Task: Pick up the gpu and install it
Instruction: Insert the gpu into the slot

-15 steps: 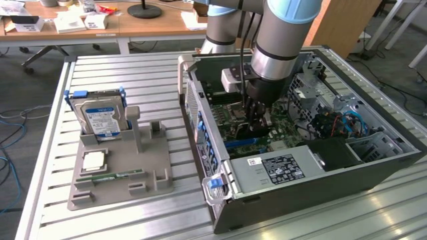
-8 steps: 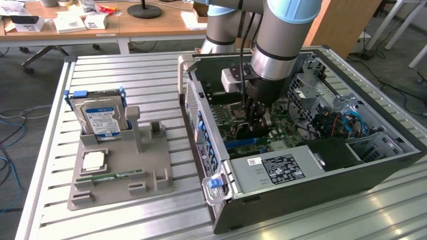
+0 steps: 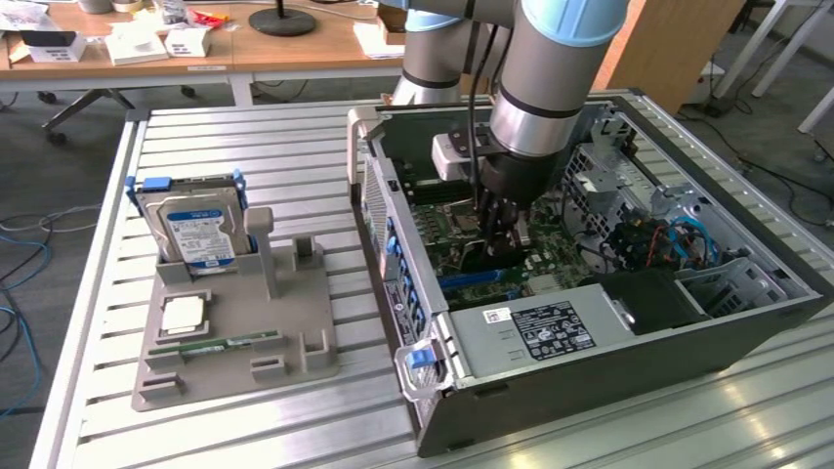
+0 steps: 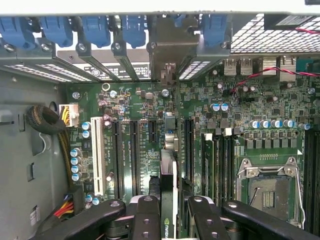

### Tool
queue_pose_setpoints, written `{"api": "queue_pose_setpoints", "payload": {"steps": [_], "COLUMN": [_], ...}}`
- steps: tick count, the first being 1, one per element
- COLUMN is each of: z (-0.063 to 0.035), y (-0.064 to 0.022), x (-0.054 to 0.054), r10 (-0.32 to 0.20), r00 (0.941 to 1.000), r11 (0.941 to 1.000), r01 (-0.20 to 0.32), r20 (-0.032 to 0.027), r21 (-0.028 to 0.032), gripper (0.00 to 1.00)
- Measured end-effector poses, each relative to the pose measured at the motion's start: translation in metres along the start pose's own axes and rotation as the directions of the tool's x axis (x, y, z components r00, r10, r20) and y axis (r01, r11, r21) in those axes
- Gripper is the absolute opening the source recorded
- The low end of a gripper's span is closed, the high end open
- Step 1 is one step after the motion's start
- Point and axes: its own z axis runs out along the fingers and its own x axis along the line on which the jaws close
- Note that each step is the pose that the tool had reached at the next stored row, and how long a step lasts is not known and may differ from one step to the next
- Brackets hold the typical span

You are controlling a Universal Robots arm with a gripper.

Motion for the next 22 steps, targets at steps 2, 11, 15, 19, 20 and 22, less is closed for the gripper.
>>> {"api": "queue_pose_setpoints", "payload": {"steps": [2,11,15,19,20,22], "z": [-0.0001,-0.0001,0.0,0.0002,0.0002,0.0004], "y": [0.0,-0.0013,-0.0012,0.0005,0.0005,0.0006], "x": [0.0,-0.0001,-0.0001,0.0,0.0,0.0001], "r10": [0.0,0.0,0.0,0.0,0.0,0.0], "r00": [1.0,1.0,1.0,1.0,1.0,1.0], "r11": [1.0,1.0,1.0,1.0,1.0,1.0], "r01": [0.0,0.0,0.0,0.0,0.0,0.0], "r20": [-0.0002,-0.0002,-0.0004,-0.0003,-0.0003,-0.0005], "r21": [-0.0001,-0.0001,-0.0001,0.0,-0.0001,-0.0001], "gripper": [0.26,0.26,0.26,0.26,0.26,0.26]}}
